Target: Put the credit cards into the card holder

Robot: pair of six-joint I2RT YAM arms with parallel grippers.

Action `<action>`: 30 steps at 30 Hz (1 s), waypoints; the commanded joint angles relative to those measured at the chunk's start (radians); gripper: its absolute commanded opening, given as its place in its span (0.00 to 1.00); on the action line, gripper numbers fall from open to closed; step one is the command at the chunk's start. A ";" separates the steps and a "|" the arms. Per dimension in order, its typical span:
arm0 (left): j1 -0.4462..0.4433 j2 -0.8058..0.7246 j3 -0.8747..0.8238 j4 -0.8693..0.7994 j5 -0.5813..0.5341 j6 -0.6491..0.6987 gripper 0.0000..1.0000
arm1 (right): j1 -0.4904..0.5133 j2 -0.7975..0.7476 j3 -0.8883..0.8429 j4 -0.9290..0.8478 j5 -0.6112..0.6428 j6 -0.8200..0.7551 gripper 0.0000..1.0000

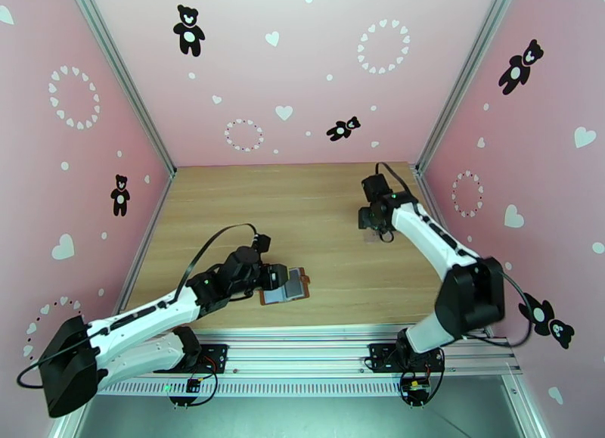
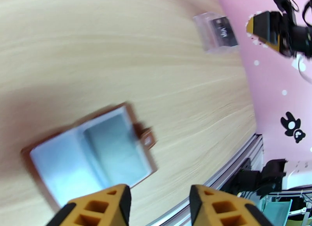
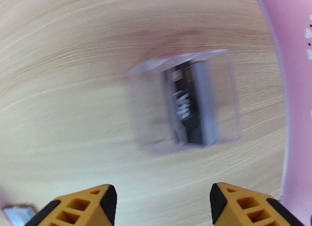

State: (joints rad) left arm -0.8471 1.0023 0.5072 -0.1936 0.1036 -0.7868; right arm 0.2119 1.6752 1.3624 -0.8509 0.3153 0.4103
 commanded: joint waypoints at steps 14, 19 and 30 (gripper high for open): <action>0.020 -0.109 -0.092 -0.114 -0.048 -0.017 0.49 | -0.126 0.271 0.184 -0.109 -0.009 -0.128 0.71; 0.020 -0.082 -0.096 -0.090 -0.039 -0.020 0.49 | -0.135 0.326 0.237 -0.139 0.003 -0.125 0.69; 0.021 -0.060 -0.098 -0.074 -0.036 -0.024 0.49 | -0.136 0.370 0.305 -0.183 0.122 -0.120 0.65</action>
State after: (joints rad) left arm -0.8326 0.9344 0.4194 -0.2909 0.0700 -0.7982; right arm 0.0792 2.0274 1.6199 -0.9844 0.3584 0.2878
